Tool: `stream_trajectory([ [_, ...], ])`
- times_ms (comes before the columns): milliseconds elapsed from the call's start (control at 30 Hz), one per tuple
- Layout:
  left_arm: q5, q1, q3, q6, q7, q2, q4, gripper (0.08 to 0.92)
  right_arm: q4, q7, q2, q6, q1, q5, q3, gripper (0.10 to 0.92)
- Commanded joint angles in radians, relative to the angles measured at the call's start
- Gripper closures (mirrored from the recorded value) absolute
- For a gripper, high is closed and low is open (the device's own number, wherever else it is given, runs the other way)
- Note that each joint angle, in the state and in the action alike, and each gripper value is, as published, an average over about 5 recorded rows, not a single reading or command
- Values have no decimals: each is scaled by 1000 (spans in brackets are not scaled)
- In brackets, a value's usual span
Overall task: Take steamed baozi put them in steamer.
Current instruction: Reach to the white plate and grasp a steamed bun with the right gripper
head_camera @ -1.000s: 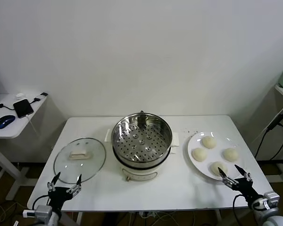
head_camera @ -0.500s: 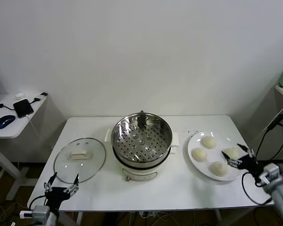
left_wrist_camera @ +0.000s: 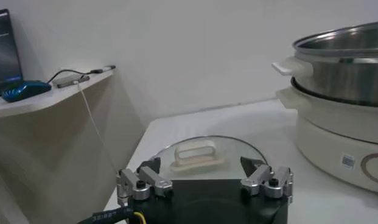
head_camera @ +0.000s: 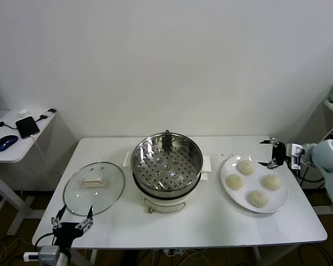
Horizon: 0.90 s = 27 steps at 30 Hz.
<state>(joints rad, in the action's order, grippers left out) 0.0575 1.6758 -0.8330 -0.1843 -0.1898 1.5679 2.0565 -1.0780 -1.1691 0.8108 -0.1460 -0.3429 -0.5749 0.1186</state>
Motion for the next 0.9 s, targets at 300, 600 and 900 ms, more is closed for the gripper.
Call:
stream_trajectory([
  [300, 14, 23, 11, -4, 6, 8, 0, 177, 355, -56, 198, -103, 185, -237, -98, 203],
  [600, 44, 34, 30, 5, 9, 9, -10, 177, 423, 8, 246, -108, 168, -246, -58, 203],
  [900, 47, 36, 31, 7, 10, 10, -17, 177, 474, 14, 275, -112, 166, -308, -22, 203],
])
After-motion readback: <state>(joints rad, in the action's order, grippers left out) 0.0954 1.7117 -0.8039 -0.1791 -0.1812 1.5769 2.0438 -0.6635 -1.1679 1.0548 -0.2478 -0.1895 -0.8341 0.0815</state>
